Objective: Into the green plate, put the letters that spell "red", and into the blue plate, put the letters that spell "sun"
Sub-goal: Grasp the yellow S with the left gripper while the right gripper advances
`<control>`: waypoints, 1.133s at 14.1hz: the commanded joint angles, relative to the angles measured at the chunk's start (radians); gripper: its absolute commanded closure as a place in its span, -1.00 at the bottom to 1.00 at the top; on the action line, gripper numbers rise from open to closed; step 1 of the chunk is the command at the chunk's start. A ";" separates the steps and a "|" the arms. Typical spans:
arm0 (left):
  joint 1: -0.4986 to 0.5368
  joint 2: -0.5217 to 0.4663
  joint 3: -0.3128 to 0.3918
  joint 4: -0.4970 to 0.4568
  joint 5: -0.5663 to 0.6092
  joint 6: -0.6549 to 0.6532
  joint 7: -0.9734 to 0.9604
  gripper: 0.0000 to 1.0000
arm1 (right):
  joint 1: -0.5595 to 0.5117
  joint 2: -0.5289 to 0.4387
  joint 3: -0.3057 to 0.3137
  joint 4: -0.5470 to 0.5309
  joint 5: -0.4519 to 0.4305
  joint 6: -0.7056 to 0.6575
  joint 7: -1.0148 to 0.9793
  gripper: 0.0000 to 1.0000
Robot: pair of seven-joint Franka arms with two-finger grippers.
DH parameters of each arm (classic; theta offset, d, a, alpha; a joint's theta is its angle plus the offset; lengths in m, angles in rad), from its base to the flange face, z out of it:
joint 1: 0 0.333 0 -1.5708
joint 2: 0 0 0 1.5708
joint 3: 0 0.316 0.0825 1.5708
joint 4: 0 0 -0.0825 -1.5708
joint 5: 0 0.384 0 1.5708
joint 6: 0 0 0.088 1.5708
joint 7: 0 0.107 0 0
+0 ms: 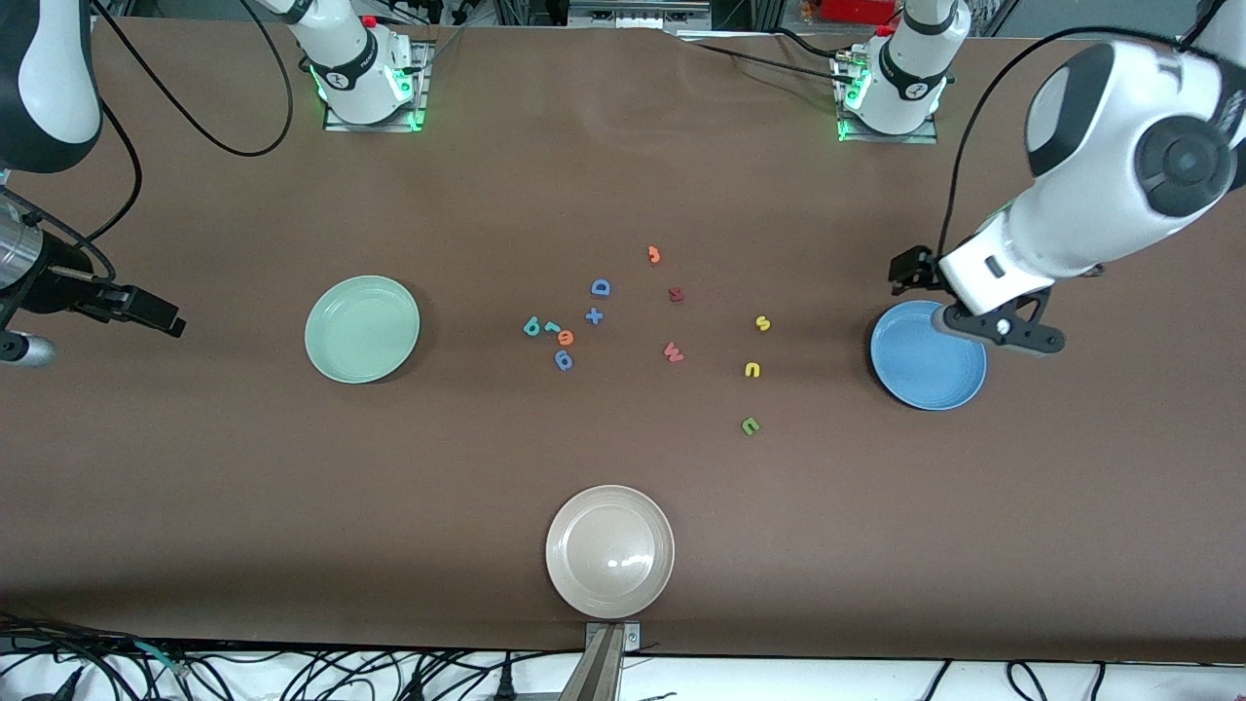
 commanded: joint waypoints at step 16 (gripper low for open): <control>-0.199 0.161 -0.062 -0.476 0.037 0.759 -0.380 -1.00 | 0.029 0.038 0.223 -0.010 0.008 0.017 0.519 -0.98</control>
